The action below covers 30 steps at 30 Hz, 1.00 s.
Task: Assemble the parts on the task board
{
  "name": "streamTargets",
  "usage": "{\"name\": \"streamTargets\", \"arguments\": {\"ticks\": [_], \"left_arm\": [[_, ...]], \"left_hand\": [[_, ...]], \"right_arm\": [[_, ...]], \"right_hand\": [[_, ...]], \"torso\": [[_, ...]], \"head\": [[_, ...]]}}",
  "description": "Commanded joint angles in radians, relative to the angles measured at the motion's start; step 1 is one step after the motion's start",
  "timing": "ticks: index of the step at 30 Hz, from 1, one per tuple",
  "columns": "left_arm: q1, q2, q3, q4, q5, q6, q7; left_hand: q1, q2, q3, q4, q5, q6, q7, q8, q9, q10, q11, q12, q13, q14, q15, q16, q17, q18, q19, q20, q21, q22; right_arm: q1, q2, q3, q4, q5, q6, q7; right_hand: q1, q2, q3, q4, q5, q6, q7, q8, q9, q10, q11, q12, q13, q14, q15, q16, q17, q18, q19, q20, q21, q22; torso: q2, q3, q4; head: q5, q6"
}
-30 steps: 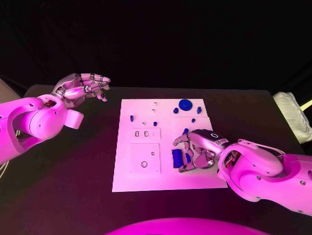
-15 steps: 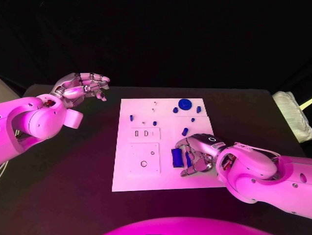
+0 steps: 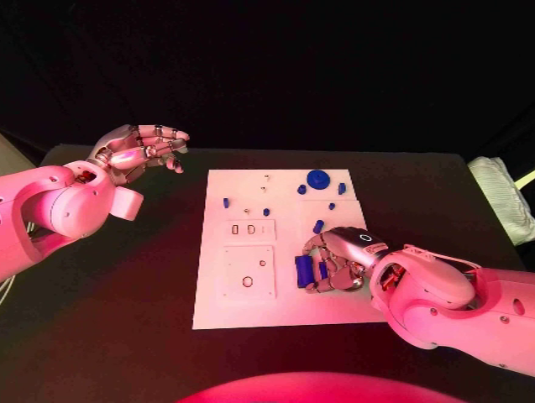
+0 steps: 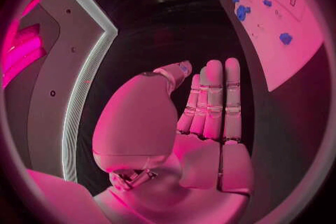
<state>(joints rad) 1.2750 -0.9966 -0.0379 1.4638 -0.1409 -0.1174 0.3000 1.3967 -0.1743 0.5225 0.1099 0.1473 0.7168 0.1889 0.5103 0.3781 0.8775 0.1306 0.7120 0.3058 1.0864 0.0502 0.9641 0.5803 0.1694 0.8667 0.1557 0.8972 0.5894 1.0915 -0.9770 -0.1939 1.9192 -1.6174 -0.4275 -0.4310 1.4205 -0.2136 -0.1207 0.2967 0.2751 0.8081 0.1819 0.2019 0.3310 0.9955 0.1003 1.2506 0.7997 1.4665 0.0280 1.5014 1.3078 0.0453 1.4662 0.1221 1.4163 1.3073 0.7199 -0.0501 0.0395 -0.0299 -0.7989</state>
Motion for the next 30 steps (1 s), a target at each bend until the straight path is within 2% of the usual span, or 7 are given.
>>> {"name": "streamTargets", "arguments": {"ticks": [1, 7, 14, 16, 24, 27, 30], "left_arm": [[0.0, 0.001, 0.001, 0.002, 0.0, 0.016, 0.004], [0.0, 0.0, 0.001, 0.003, 0.0, 0.017, 0.002], [0.0, -0.001, 0.001, 0.003, 0.0, 0.018, 0.0], [0.0, -0.001, 0.001, 0.003, 0.0, 0.018, -0.001], [0.0, -0.001, 0.001, 0.002, 0.0, 0.019, -0.003], [0.0, -0.001, 0.001, 0.002, 0.0, 0.019, -0.004], [0.0, -0.001, 0.001, 0.002, 0.0, 0.019, -0.004]], "left_hand": [[-0.009, 0.0, -0.001, -0.005, -0.004, -0.007, 0.023, 0.001, -0.002, -0.008, 0.0, 0.005, -0.002, 0.001, 0.007, 0.004, -0.002, 0.013, 0.007, 0.001, -0.004, -0.002], [-0.009, 0.0, -0.001, -0.005, -0.004, -0.007, 0.023, 0.001, -0.002, -0.008, 0.0, 0.005, -0.002, 0.001, 0.007, 0.004, -0.002, 0.013, 0.007, 0.001, -0.004, -0.002], [-0.009, 0.0, -0.001, -0.005, -0.004, -0.007, 0.023, 0.001, -0.002, -0.008, 0.0, 0.005, -0.002, 0.001, 0.007, 0.004, -0.002, 0.013, 0.007, 0.001, -0.004, -0.002], [-0.009, 0.0, -0.001, -0.005, -0.004, -0.007, 0.023, 0.001, -0.002, -0.008, 0.0, 0.005, -0.002, 0.001, 0.007, 0.004, -0.002, 0.013, 0.007, 0.001, -0.004, -0.002], [-0.009, 0.0, -0.001, -0.005, -0.004, -0.007, 0.023, 0.001, -0.002, -0.008, 0.0, 0.005, -0.002, 0.001, 0.007, 0.004, -0.002, 0.013, 0.007, 0.001, -0.004, -0.002], [-0.01, 0.0, -0.001, -0.005, -0.004, -0.007, 0.023, 0.002, -0.003, -0.009, 0.001, 0.006, -0.003, 0.0, 0.007, 0.005, -0.002, 0.013, 0.007, 0.001, -0.005, -0.002], [-0.01, 0.0, -0.001, -0.005, -0.004, -0.007, 0.023, 0.002, -0.003, -0.009, 0.001, 0.006, -0.003, 0.0, 0.007, 0.005, -0.002, 0.013, 0.007, 0.001, -0.005, -0.002]], "right_arm": [[-0.002, 0.001, -0.001, 0.003, -0.008, -0.051, 0.006], [-0.002, 0.001, -0.001, 0.0, -0.008, -0.064, 0.003], [-0.002, 0.002, -0.001, -0.006, -0.011, -0.031, 0.0], [-0.002, 0.003, -0.001, -0.007, -0.013, -0.018, 0.0], [-0.002, 0.006, -0.001, -0.009, -0.016, 0.028, 0.011], [-0.002, 0.008, -0.001, -0.009, -0.016, 0.03, 0.018], [-0.002, 0.008, -0.001, -0.008, -0.016, 0.016, 0.024]], "right_hand": [[-0.001, 0.011, 0.006, 0.0, 0.007, 0.009, 0.0, 0.006, -0.003, 0.012, -0.002, 0.005, 0.006, 0.062, -0.01, 0.003, 0.083, -0.018, 0.073, -0.006, 0.006, 0.227], [-0.005, 0.021, 0.014, -0.001, 0.013, 0.015, -0.004, 0.017, -0.004, 0.024, -0.005, 0.009, 0.018, 0.063, -0.013, 0.004, 0.087, -0.019, 0.074, -0.009, 0.013, 0.229], [0.037, 0.046, 0.056, -0.005, 0.011, 0.03, -0.015, 0.05, -0.007, 0.041, -0.016, 0.006, 0.032, 0.065, -0.023, 0.006, 0.094, -0.02, 0.075, -0.018, 0.02, 0.231], [0.046, 0.046, 0.077, -0.005, -0.007, 0.033, -0.017, 0.06, -0.009, 0.044, -0.018, 0.002, 0.034, 0.065, -0.025, 0.006, 0.097, -0.021, 0.075, -0.02, 0.022, 0.231], [0.055, 0.044, 0.093, -0.006, -0.005, 0.036, -0.019, 0.069, -0.01, 0.049, -0.02, 0.001, 0.04, 0.068, -0.026, 0.009, 0.106, -0.021, 0.076, -0.022, 0.025, 0.231], [0.049, 0.031, 0.095, -0.004, -0.008, 0.031, -0.019, 0.072, -0.013, 0.037, -0.02, -0.008, 0.028, 0.069, -0.026, 0.012, 0.113, -0.019, 0.073, -0.022, 0.015, 0.229], [0.047, 0.03, 0.098, -0.004, -0.008, 0.03, -0.018, 0.074, -0.013, 0.04, -0.019, -0.007, 0.033, 0.07, -0.026, 0.012, 0.114, -0.02, 0.074, -0.022, 0.02, 0.23]], "torso": [[-0.001, -0.0004, 0.0001], [-0.001, -0.0006, 0.0006], [-0.001, -0.0006, 0.0003], [-0.001, -0.0006, 0.0001], [-0.001, -0.0005, 0.0], [-0.001, -0.0005, 0.0], [0.0, -0.0002, 0.0002]], "head": [[0.0, -0.001], [0.0, 0.001], [0.0, 0.0], [0.0, 0.0], [0.0, -0.002], [-0.001, -0.003], [0.0, -0.002]]}}
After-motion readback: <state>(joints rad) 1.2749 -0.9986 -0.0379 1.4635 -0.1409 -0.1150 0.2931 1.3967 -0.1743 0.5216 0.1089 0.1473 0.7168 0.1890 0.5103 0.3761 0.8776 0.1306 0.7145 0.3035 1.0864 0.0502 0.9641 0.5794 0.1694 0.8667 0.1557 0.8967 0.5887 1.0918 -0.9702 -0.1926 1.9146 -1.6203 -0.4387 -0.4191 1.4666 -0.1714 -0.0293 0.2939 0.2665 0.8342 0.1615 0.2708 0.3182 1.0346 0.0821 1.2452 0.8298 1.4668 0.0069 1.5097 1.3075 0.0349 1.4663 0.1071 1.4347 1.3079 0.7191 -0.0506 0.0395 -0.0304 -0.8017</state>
